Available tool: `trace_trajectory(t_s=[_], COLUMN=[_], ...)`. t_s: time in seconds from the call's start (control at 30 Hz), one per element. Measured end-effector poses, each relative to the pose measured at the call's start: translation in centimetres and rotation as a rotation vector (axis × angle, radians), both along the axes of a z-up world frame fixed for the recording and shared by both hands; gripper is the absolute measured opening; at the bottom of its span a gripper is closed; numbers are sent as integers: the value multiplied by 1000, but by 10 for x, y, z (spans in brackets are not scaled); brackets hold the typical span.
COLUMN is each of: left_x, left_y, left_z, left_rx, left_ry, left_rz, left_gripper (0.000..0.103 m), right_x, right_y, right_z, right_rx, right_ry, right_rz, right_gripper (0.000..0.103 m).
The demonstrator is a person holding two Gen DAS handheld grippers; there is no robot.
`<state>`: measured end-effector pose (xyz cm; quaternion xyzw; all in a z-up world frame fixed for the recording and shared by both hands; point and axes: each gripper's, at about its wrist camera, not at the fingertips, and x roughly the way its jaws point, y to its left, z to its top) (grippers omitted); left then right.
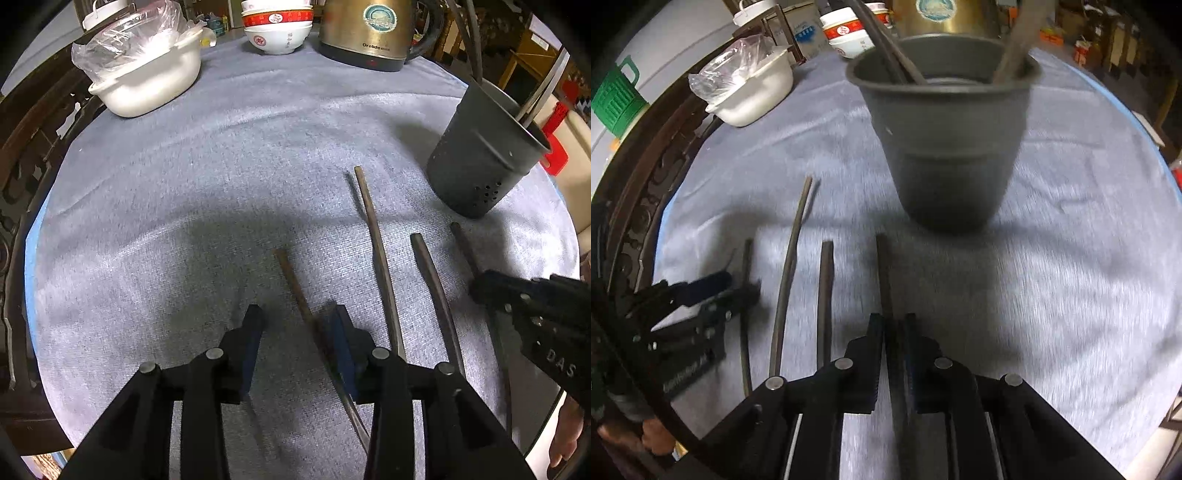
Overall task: Organize utensils
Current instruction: 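Grasp another chopstick with the left gripper while the right gripper holds its chopstick, then lift both held chopsticks up toward the grey cup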
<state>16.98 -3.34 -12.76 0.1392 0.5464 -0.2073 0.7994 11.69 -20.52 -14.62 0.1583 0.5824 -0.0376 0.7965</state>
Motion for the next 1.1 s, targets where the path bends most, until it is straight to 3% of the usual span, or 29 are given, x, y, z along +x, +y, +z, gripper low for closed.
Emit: trace_trajectory(t_s=[0.23, 0.27, 0.33, 0.37, 0.57, 0.87, 1.1], left_x=[-1, 1, 1, 0, -13, -49, -67], left_y=[-1, -3, -6, -6, -5, 6, 6], left_z=[-1, 0, 0, 0, 29, 102, 136], left_rx=[-5, -7, -4, -3, -27, -67, -116], left_ry=[-20, -26, -37, -42, -159, -358, -444], left_rz=[9, 9, 5, 7, 24, 36, 30], left_gripper=[38, 25, 11, 10, 6, 6, 5], right_x=[12, 11, 10, 8, -12, -44, -61], right_y=[11, 11, 10, 10, 1, -2, -4], right_z=[0, 0, 0, 3, 41, 103, 131], right_rx=[-78, -76, -61, -55, -1, 55, 63], right_ry=[-10, -12, -16, -28, -162, -383, -480], right_rz=[48, 52, 44, 37, 41, 32, 8], right_gripper=[7, 7, 7, 7, 7, 7, 7])
